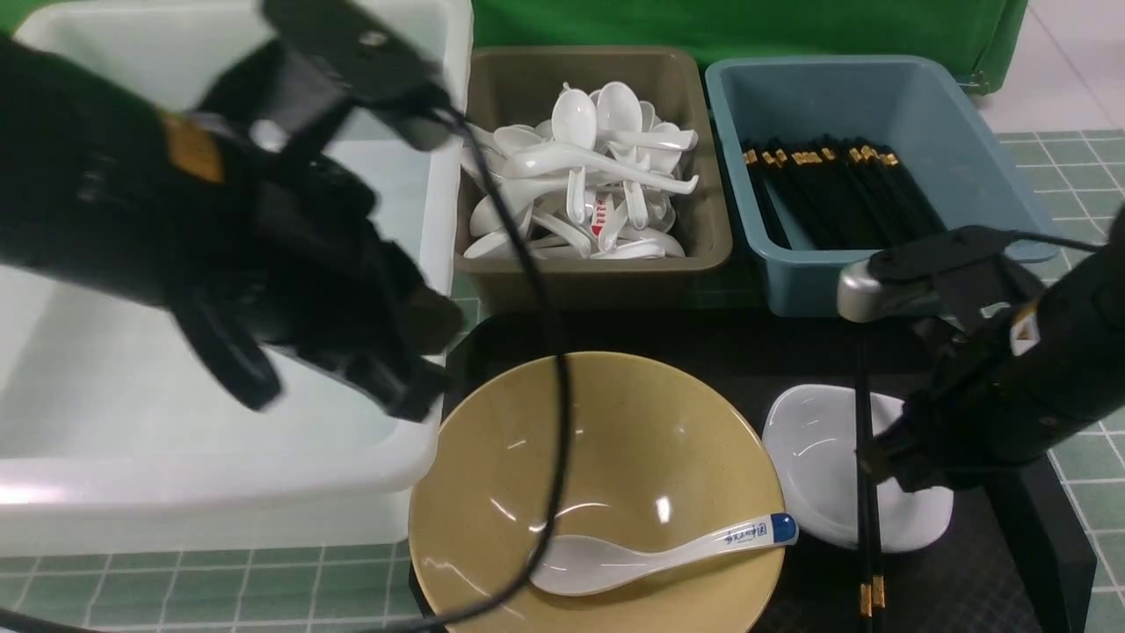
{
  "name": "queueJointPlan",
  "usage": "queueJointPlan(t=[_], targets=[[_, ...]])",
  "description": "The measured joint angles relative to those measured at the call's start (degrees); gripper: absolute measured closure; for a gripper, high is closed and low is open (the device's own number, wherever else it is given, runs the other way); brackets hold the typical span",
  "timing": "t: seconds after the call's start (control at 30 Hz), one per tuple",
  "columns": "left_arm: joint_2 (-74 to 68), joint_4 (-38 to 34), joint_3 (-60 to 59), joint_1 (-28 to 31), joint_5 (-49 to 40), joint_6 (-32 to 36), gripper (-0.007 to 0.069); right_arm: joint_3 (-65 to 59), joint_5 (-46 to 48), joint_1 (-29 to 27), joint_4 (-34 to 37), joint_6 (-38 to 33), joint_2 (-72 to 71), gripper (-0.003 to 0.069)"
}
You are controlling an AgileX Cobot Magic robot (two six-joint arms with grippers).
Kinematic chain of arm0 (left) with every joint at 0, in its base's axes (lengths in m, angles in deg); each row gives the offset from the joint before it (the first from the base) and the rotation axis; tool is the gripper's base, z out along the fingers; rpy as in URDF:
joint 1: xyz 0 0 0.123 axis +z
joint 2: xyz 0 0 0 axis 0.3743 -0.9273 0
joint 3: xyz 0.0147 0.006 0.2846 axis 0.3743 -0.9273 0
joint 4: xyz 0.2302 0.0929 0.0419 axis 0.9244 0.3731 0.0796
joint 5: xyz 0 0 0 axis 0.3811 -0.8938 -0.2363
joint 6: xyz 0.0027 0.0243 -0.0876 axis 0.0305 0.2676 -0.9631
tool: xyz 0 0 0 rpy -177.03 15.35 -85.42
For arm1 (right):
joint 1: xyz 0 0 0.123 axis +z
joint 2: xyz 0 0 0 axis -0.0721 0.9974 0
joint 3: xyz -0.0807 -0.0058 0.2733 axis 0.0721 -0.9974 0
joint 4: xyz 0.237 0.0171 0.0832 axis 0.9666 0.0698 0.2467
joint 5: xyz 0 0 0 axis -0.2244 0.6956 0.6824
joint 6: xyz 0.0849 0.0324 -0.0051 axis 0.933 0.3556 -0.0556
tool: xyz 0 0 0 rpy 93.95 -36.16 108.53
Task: On blue table put chopsticks spoon bowls plates into blue grey white boxes.
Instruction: 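Move the grippers toward the tableware on the black tray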
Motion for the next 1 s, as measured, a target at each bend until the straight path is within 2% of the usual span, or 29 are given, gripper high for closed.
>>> queueJointPlan(t=[0.07,0.23,0.37,0.43,0.53,0.67,0.7,0.73,0.77,0.8,0.83,0.87,1.0], targets=[[-1.2,1.0,0.3,-2.9,1.3,-0.6,0.0636,0.0,-1.9,-0.5,-0.2,2.7,2.7,0.0436],[-2.4,1.1,0.3,-4.2,2.2,-1.1,0.0636,0.1,-6.5,-0.9,-0.4,8.0,7.2,0.0204],[-2.5,1.2,0.3,-4.2,2.7,-1.2,0.0636,1.9,-7.2,-1.0,-0.4,9.4,10.3,0.0102],[-2.5,1.2,0.3,-4.2,2.9,-1.3,0.0636,3.2,-6.7,-1.0,-0.4,9.5,12.0,0.009],[-2.5,1.3,0.3,-4.2,3.1,-1.3,0.0636,4.5,-5.2,-1.0,-0.4,9.6,14.3,0.0115],[-2.5,1.4,0.3,-4.2,3.3,-1.3,0.0636,4.9,-3.4,-1.0,-0.4,9.6,14.8,0.0237],[-2.5,1.4,0.3,-4.2,3.3,-1.3,0.0636,4.9,-3.4,-1.0,-0.4,9.6,14.8,0.0237],[-2.5,1.4,0.3,-4.2,3.3,-1.3,0.0636,5.0,-2.7,-1.0,-0.4,9.6,14.8,0.0332],[-2.5,1.4,0.3,-4.2,3.3,-1.3,0.0636,5.0,-2.6,-1.0,-0.4,9.6,14.8,0.0343],[-2.5,1.5,0.3,-4.2,3.5,-1.3,0.0636,5.1,-2.2,-1.0,-0.3,9.7,14.8,0.0435],[-2.5,1.5,0.3,-4.2,3.6,-1.3,0.0636,5.1,-2.2,-1.0,-0.3,9.7,14.8,0.0435],[-2.5,1.6,0.3,-4.2,4.1,-1.3,0.0636,5.1,-1.6,-1.0,0.0,9.7,14.8,0.0507],[-2.5,1.6,0.3,-4.2,4.6,-1.6,0.0636,5.1,0.9,-1.0,1.3,7.6,14.4,0.0499]])
